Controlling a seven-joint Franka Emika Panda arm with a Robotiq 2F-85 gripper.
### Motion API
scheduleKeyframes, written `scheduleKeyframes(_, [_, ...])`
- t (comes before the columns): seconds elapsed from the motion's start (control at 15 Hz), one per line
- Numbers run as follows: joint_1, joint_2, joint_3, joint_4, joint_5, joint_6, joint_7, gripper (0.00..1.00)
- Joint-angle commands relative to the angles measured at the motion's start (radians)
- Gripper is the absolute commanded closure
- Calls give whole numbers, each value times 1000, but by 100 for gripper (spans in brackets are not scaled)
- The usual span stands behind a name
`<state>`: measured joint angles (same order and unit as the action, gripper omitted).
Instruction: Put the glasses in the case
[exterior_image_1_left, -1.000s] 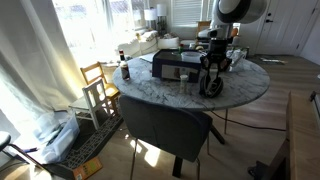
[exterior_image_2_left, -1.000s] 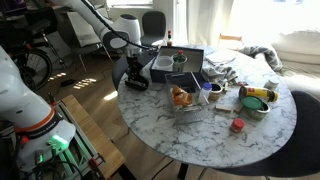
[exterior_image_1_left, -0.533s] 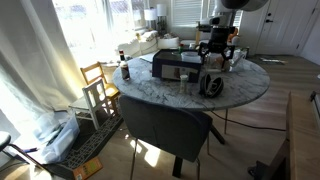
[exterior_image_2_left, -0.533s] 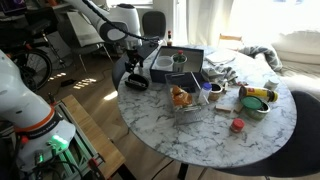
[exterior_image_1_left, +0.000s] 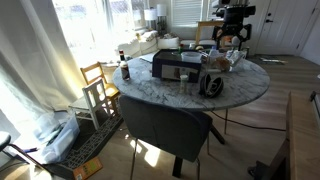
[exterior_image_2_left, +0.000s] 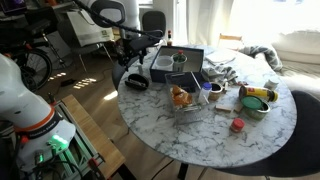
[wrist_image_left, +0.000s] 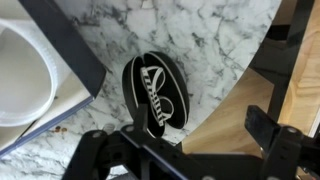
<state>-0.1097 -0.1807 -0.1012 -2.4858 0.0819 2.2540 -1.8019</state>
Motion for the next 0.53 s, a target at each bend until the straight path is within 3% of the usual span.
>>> scheduleKeyframes(0.0, [-43, -80, -42, -8, -97, -93, 178, 0])
scheduleKeyframes(0.47, [-136, -190, -84, 6, -337, -157, 496, 0])
